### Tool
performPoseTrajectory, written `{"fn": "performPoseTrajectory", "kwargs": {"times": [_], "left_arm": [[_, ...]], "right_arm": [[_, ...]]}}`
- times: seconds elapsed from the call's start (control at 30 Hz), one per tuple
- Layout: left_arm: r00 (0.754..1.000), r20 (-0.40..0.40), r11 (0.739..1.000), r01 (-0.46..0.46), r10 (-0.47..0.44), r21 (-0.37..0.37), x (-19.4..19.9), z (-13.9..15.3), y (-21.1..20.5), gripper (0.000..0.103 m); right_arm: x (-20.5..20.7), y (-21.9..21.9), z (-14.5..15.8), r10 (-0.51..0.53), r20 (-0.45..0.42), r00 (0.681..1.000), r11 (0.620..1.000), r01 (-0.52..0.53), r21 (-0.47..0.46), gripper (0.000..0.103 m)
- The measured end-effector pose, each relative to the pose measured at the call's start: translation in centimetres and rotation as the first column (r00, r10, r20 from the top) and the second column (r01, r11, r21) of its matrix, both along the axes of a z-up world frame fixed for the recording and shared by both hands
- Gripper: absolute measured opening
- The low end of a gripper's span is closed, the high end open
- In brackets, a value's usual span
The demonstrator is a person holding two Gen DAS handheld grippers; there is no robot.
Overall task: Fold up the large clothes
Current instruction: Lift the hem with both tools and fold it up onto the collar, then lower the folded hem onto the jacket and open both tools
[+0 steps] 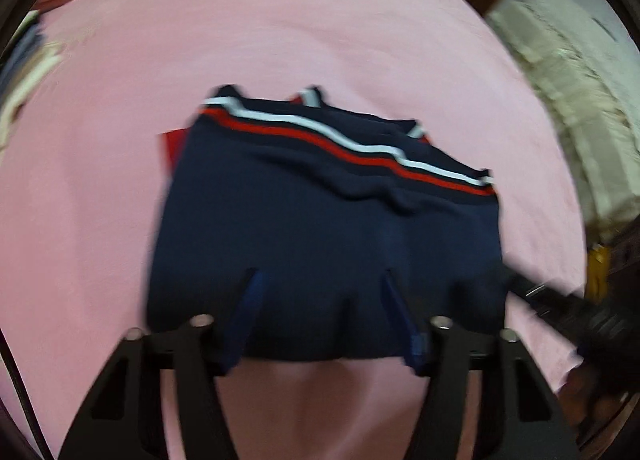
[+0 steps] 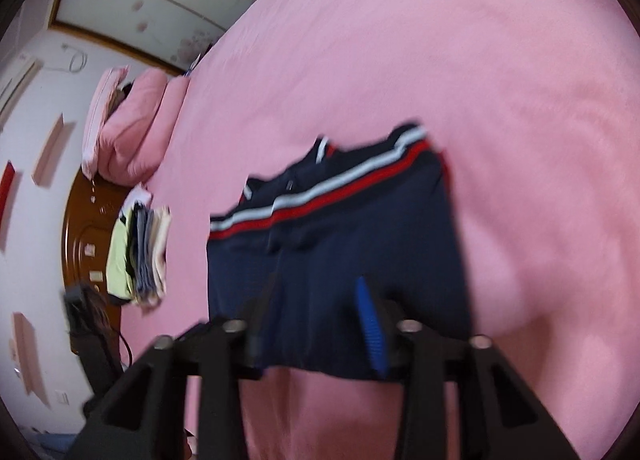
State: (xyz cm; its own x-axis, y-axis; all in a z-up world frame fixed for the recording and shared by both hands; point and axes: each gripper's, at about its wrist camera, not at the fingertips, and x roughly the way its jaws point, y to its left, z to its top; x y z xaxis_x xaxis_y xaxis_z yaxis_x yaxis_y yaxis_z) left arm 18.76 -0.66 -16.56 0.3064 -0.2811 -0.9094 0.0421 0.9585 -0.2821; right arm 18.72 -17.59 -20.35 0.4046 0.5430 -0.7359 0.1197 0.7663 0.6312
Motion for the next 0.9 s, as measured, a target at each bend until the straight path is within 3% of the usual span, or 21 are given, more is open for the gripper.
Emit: {"fn": "performPoseTrajectory", "kwargs": {"times": [0.03,0.1,0.2,0.27,0.4,0.53,0.63,0.77,0.8,0.9], "left_arm": [[1.000,-0.009,1.000,0.027,-0.027,-0.012,0.4,-0.6,-0.4,0.027],[0.997,-0.042,0.998,0.058,-0.057,0.008,1.3,-1.6,-1.2,0.013],[0.991,-0.098,0.992,0.103,-0.096,0.073,1.8,-3.4,-1.9,0.012],[0.989,-0.110,0.991,0.108,-0.100,0.078,1.7,-3.9,-1.3,0.011],[0.989,-0.138,0.999,0.050,-0.048,0.010,1.5,-4.9,1.1,0.007],[0.985,-0.170,0.999,-0.003,-0.003,-0.035,1.5,-5.5,2.8,0.001],[0.984,-0.176,0.998,-0.010,-0.002,-0.067,1.4,-5.5,4.1,0.001],[0.983,-0.183,0.996,0.004,-0.021,-0.090,1.8,-5.2,5.0,0.001],[0.985,-0.169,0.998,0.008,-0.019,-0.062,1.7,-4.7,5.3,0.001],[0.994,-0.103,0.981,-0.011,0.031,0.196,1.0,-3.8,7.3,0.001]], "right_arm": [[-0.2,0.8,-0.4,0.012,0.000,1.000,1.000,-0.012,0.005,0.000],[-0.5,2.8,-1.4,0.046,0.018,0.999,0.999,-0.047,0.009,0.000],[-0.4,5.0,-2.3,0.061,0.046,0.997,0.998,-0.060,-0.036,0.000],[0.4,5.8,-3.8,0.057,-0.026,0.998,0.998,-0.058,-0.040,0.000],[1.2,4.7,-6.1,-0.035,-0.148,0.988,0.999,0.041,0.035,0.000],[1.8,3.9,-6.9,-0.085,-0.253,0.964,0.993,0.101,0.053,0.000],[1.8,2.4,-6.4,-0.107,-0.269,0.957,0.993,0.115,0.015,0.000],[0.5,-0.8,-6.1,-0.130,-0.291,0.948,0.983,0.161,0.084,0.000],[0.1,-1.4,-5.9,-0.135,-0.297,0.945,0.983,0.166,0.081,0.000],[-0.8,-3.1,-5.1,-0.178,-0.314,0.933,0.980,0.198,0.031,0.000]]}}
